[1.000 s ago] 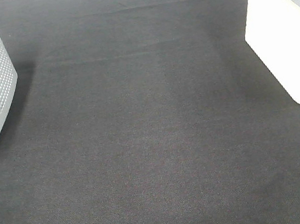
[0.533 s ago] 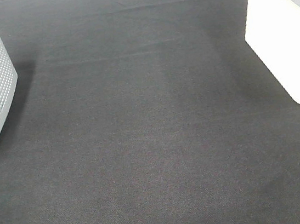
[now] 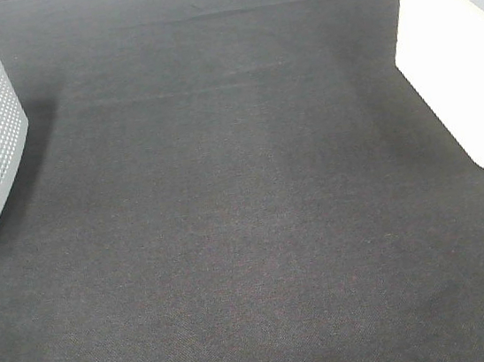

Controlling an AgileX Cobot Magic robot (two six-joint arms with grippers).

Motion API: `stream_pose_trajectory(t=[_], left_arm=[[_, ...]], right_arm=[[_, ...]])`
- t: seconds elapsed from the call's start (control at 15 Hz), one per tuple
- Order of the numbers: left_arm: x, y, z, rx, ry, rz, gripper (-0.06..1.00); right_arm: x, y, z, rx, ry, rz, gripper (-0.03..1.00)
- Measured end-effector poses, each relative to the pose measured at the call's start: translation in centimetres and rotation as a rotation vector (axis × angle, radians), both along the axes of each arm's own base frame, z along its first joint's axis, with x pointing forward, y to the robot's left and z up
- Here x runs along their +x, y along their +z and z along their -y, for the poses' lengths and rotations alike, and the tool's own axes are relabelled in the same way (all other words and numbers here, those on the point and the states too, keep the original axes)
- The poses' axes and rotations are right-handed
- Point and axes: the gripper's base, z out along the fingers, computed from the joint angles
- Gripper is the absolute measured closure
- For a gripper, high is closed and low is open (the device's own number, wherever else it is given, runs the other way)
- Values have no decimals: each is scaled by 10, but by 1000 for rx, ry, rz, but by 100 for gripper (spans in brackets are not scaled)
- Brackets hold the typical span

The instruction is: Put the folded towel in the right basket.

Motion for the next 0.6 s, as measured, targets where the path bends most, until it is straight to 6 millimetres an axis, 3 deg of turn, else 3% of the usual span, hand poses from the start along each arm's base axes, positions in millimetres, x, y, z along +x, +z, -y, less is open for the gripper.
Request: stream_pose_trajectory(t=[0.6], left_arm=[[0, 0, 0, 0, 0, 0, 7]], right_arm=[[-2, 0, 0, 1, -51, 11, 32]])
